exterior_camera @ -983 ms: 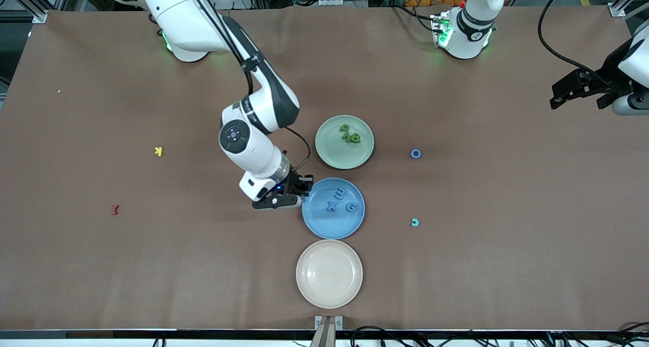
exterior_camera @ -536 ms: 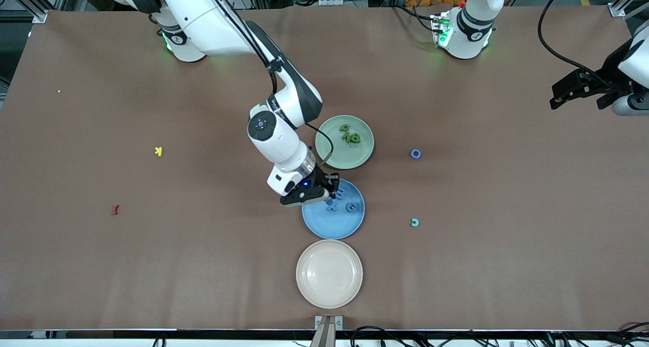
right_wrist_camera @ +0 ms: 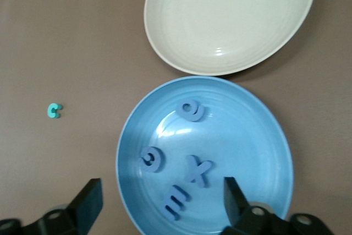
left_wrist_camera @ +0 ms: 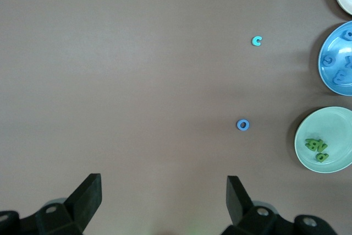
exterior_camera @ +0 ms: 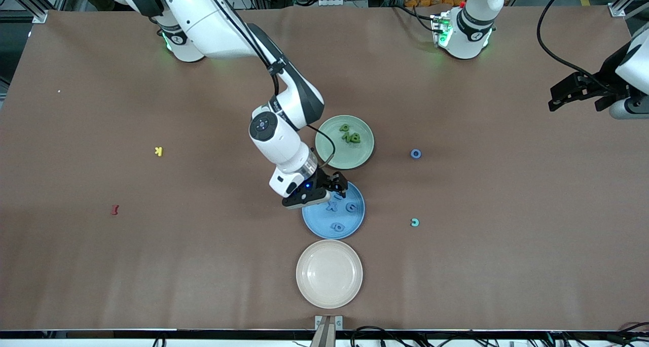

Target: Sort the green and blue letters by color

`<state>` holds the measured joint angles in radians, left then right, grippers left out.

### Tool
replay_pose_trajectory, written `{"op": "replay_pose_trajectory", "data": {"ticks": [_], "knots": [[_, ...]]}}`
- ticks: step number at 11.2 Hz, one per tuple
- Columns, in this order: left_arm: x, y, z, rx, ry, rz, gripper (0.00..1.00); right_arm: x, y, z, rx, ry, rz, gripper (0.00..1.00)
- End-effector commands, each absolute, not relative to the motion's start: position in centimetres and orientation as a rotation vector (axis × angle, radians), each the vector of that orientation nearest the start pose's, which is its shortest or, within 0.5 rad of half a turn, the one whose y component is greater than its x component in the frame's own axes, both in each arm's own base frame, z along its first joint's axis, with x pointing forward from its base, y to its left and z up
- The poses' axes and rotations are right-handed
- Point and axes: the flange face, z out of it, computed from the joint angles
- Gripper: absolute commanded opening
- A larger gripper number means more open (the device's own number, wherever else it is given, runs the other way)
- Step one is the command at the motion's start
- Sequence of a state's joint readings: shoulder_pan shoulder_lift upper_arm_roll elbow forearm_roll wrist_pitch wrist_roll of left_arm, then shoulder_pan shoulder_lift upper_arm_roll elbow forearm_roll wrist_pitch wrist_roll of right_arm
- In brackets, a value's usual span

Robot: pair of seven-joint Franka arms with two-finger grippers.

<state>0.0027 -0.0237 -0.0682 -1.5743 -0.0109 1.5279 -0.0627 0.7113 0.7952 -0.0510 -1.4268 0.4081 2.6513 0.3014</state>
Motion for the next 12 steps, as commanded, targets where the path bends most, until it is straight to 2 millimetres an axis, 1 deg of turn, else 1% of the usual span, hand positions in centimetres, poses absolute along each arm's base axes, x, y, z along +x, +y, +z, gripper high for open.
{"op": "replay_pose_trajectory", "data": {"ticks": [1, 2, 3, 5, 6, 9, 11, 12], "knots": [[54.5, -3.8, 63.3, -3.165, 0.019, 0.056, 1.0, 62.7, 42.8, 26.8, -2.772, -0.135, -0.345, 1.0], [54.5, -3.7, 63.3, -3.165, 0.012, 0.053, 1.0, 63.3, 40.9, 27.0, -2.815, -0.173, -0.312, 1.0], [54.5, -3.8, 63.3, -3.165, 0.009, 0.053, 1.0, 64.1, 39.0, 27.8, -2.862, -0.195, -0.27, 1.0], [54.5, -3.9, 63.3, -3.165, 0.007, 0.054, 1.0, 65.7, 33.7, 29.0, -2.989, -0.283, -0.183, 1.0], [54.6, -3.7, 63.2, -3.165, 0.004, 0.058, 1.0, 66.2, 31.2, 29.7, -3.032, -0.318, -0.134, 1.0], [54.6, -3.8, 63.3, -3.166, 0.004, 0.056, 1.0, 66.8, 22.0, 32.6, -3.079, -0.394, -0.118, 1.0], [54.6, -3.8, 63.3, -3.166, 0.004, 0.056, 1.0, 66.9, 16.8, 34.5, -3.085, -0.393, -0.095, 1.0], [54.6, -3.9, 63.3, -3.166, 0.007, 0.056, 1.0, 66.8, 14.7, 35.5, -3.09, -0.386, -0.068, 1.0]]}}
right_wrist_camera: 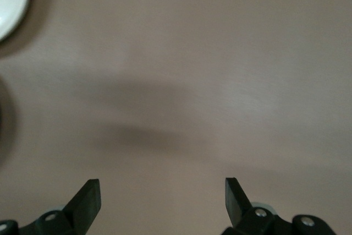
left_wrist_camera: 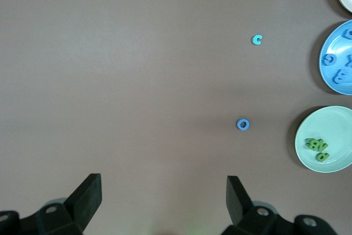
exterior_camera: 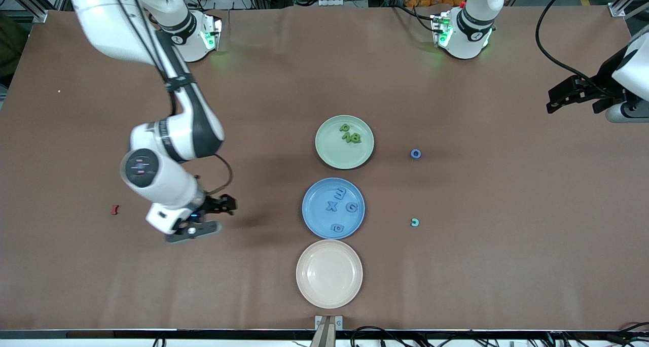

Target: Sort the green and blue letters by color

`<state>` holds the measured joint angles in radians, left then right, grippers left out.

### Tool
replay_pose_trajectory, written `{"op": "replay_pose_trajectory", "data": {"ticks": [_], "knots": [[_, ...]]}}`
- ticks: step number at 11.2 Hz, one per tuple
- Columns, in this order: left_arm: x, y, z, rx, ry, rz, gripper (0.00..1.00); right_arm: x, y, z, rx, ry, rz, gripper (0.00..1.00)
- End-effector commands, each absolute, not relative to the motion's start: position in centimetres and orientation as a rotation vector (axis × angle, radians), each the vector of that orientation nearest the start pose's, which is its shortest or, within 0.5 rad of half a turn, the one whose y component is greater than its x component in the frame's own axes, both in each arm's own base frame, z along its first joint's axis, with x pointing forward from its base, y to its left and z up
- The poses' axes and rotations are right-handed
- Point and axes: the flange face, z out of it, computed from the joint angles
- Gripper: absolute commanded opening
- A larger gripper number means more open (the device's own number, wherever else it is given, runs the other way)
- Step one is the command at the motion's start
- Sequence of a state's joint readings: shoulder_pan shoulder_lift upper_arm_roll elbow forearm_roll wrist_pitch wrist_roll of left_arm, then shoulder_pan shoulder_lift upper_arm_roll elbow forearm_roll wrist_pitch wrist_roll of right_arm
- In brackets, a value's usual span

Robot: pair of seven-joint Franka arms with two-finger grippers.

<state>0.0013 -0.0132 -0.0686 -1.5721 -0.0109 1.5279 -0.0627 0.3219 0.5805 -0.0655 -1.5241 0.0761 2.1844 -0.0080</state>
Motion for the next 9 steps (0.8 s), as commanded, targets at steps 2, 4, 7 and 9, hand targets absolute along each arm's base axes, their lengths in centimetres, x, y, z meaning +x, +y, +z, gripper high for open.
{"op": "replay_pose_trajectory", "data": {"ticks": [2, 4, 7, 9], "knots": [[54.6, -3.9, 63.3, -3.168, 0.007, 0.056, 1.0, 66.4, 9.6, 38.1, -3.106, -0.299, -0.048, 1.0], [54.6, -3.9, 63.3, -3.168, 0.004, 0.056, 1.0, 65.9, 6.0, 39.9, -3.109, -0.243, -0.075, 1.0], [54.6, -3.9, 63.3, -3.168, 0.004, 0.056, 1.0, 64.5, 1.8, 44.2, -3.111, -0.149, -0.105, 1.0], [54.6, -3.9, 63.3, -3.166, 0.007, 0.056, 1.0, 63.4, 0.6, 47.4, -3.112, -0.115, -0.117, 1.0]]}}
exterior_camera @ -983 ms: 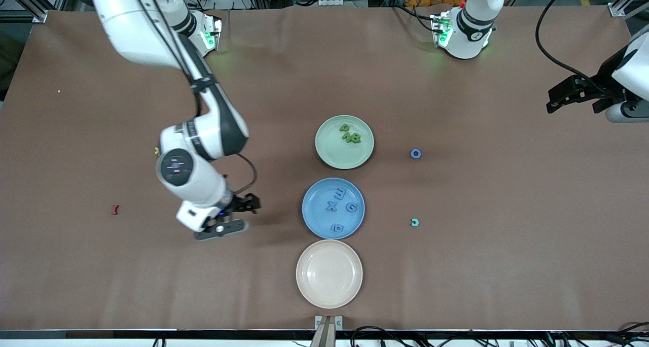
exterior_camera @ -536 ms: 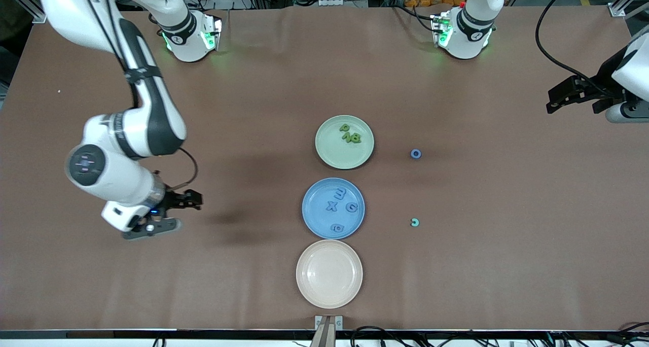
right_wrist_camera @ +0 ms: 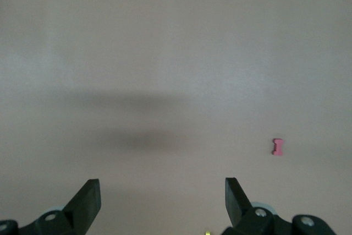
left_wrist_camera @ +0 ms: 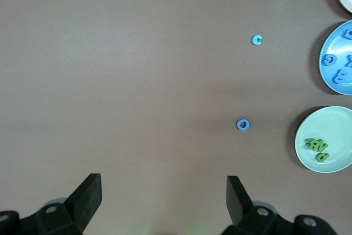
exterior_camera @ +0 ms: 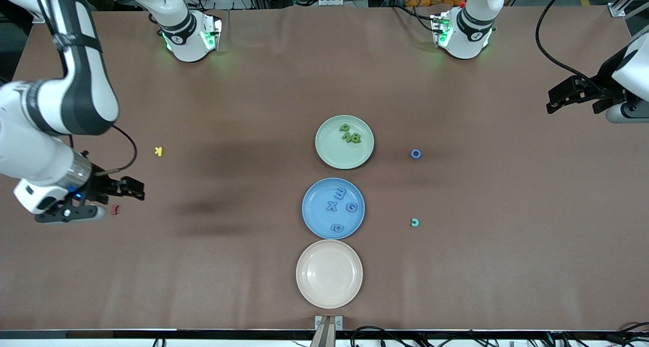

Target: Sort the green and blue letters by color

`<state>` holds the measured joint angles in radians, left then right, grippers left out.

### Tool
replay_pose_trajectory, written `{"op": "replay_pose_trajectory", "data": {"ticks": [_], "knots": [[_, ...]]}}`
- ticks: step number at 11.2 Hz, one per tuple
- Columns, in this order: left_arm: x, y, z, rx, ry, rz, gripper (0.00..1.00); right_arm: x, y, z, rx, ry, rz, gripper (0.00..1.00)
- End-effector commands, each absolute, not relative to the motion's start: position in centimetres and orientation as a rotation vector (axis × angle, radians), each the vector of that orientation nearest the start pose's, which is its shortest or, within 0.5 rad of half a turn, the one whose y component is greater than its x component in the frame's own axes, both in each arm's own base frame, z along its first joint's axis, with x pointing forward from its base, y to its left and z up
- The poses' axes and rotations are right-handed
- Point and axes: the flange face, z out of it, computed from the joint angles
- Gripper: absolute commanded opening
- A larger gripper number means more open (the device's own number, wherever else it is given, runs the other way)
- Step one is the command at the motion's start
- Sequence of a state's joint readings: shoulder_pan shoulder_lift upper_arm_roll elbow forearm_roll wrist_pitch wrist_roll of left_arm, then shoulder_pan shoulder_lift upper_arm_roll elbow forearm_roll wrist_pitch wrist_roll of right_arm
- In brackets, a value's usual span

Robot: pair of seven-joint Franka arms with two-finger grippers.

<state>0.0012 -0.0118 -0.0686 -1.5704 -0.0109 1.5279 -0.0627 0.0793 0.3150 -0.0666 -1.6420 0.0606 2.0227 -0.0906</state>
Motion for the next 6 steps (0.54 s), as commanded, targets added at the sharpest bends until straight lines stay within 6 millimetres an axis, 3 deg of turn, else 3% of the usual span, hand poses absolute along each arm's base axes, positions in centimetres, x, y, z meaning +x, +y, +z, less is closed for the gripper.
{"op": "replay_pose_trajectory", "data": {"ticks": [1, 6], "knots": [[54.6, -3.9, 63.3, -3.165, 0.007, 0.056, 1.0, 62.7, 0.3, 48.9, -3.113, -0.107, -0.122, 1.0], [54.5, -3.8, 63.4, -3.165, -0.001, 0.051, 1.0, 59.9, -1.7, 55.1, -3.172, -0.084, -0.098, 1.0]]}}
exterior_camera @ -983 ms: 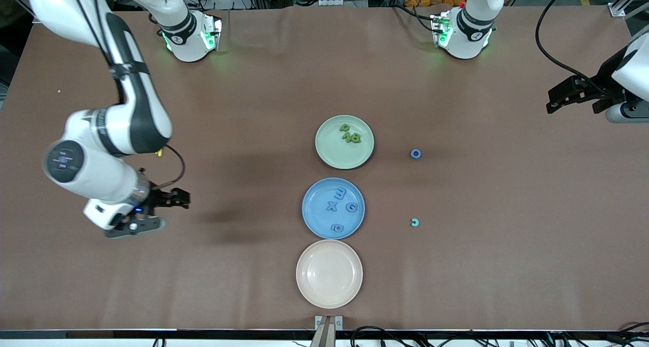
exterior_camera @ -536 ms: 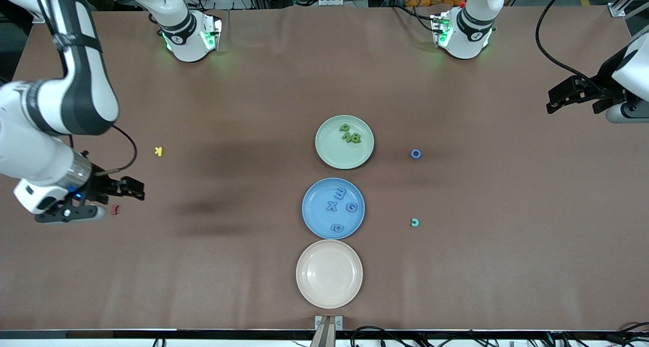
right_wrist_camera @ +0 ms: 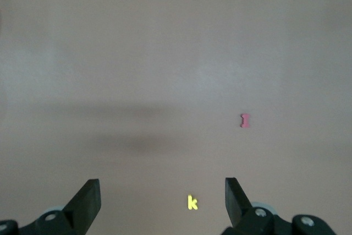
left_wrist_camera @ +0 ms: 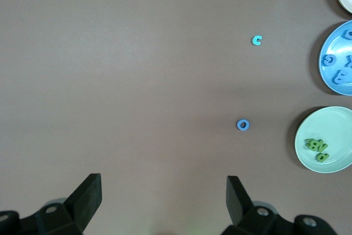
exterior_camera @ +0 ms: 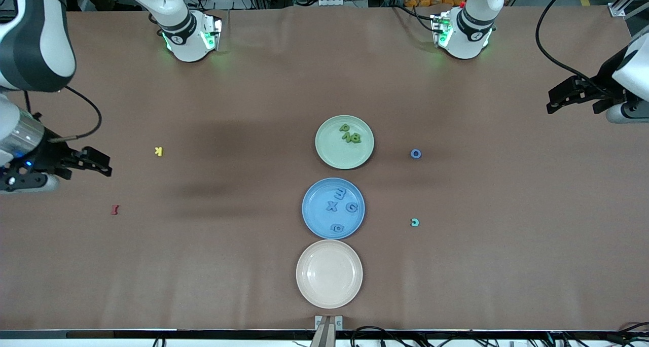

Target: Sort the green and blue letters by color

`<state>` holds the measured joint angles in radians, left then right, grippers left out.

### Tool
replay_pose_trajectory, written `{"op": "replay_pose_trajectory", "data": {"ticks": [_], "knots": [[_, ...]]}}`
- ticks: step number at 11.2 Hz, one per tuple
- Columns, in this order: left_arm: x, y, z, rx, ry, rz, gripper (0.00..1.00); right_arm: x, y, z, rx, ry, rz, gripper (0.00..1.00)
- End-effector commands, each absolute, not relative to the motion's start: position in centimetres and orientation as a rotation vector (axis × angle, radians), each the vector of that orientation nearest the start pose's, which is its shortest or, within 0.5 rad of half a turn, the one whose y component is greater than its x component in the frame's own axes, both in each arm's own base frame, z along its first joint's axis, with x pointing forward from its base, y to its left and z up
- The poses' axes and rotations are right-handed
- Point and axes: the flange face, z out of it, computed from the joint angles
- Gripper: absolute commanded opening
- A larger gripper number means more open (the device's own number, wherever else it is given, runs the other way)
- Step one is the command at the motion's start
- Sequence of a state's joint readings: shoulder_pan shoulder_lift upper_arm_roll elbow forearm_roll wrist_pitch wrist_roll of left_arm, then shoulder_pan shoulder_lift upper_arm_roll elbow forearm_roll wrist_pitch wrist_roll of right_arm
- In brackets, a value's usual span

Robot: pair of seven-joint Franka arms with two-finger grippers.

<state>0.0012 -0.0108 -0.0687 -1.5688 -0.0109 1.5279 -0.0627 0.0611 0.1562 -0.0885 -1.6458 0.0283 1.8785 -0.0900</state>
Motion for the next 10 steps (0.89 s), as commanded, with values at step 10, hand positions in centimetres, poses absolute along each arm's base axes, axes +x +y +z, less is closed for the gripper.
{"op": "replay_pose_trajectory", "data": {"ticks": [10], "knots": [[55.6, -4.5, 63.9, -3.17, 0.049, -0.061, 1.0, 55.3, -2.2, 66.0, -3.186, 0.095, 0.014, 1.0]]}}
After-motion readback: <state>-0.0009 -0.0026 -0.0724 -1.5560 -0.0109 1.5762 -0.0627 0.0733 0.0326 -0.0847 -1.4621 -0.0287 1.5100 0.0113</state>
